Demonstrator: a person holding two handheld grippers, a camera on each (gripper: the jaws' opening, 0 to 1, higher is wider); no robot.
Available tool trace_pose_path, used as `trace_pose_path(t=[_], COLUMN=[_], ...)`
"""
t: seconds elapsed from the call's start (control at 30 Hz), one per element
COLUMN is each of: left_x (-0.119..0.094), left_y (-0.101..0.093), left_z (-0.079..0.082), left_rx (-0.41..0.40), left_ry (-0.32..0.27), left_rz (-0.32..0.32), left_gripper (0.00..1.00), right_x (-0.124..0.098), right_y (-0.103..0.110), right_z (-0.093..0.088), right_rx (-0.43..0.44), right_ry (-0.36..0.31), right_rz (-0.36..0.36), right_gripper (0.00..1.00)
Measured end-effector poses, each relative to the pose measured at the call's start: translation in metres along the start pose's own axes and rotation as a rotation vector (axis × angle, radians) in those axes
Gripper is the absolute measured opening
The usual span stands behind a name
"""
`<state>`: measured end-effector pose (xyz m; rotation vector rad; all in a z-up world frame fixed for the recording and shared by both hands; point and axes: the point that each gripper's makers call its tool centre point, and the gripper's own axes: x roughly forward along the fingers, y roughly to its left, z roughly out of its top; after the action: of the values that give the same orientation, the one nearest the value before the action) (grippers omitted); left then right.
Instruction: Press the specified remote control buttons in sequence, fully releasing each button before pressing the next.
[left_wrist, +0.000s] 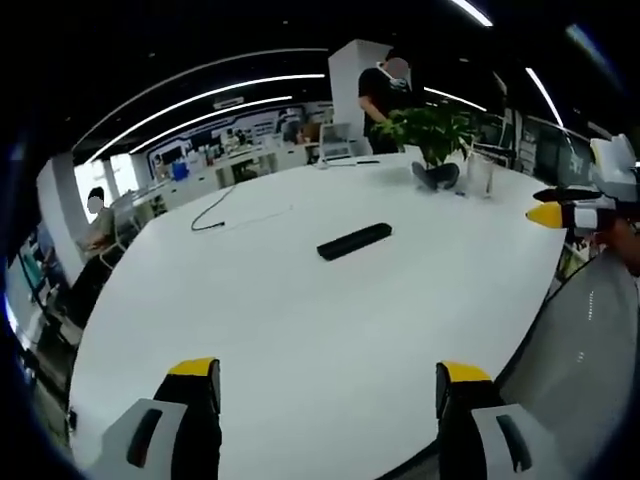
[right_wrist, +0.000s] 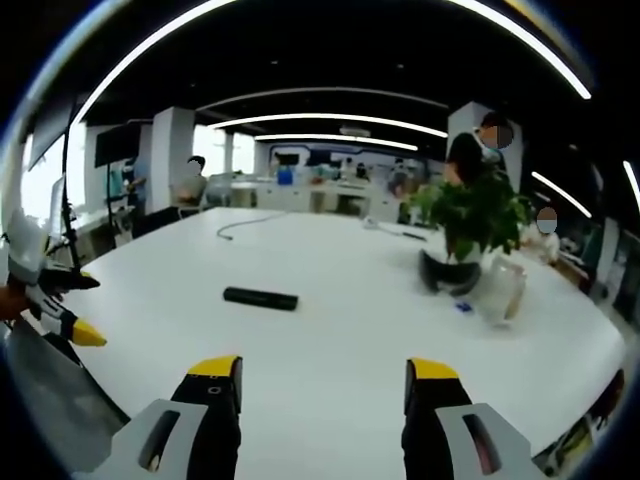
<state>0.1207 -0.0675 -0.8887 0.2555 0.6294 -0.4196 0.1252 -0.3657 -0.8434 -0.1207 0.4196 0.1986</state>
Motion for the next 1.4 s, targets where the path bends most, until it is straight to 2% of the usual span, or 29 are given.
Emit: trace_pose_path(t=[0.2,0.33,0.77,1.0,1.1,1.27,1.37,1.4], left_x=[0.013,0.028,0.094,0.126,0.143,0.165,0.176,0.182], left_y=[-0.006,-0.004,0.008,0.001,0.000,-0.003,-0.002,-0.001], left_z=[0.009,0.019,0.056,0.079,0.089,0.099,0.100,0.098], left_rx=[0.027,0.085,0.234,0.237,0.323,0.371,0.426,0.460], left_ry=[0.024,0.052,0.077,0.095,0.103,0.127,0.151,0.176], left_rz=[-0.054,-0.084,-0.130,-0.169,-0.159,-0.186,-0.197,-0.209], left_gripper=[0.85,0.76,0.75,0.74,0.69,0.67,0.65,0.65], right_x=[0.000,0.000,0.000,0.001,0.002,0.003,0.003,0.003], right_y=[-0.002,-0.003,-0.005,-0.005,-0.006,-0.008,-0.009,-0.009], right_z=[0.000,0.000,-0.001,-0.003,-0.004,-0.005,-0.005,-0.006], right_rx=[0.003,0.004,0.003,-0.001,-0.002,-0.002,-0.002,-0.003], right_ry=[-0.001,0.001,0.002,0.010,0.016,0.021,0.025,0.028], right_rz=[-0.009,-0.011,-0.014,-0.015,-0.018,-0.026,-0.029,-0.029], right_gripper=[0.64,0.64,0.64,0.63,0.63,0.63,0.63,0.63])
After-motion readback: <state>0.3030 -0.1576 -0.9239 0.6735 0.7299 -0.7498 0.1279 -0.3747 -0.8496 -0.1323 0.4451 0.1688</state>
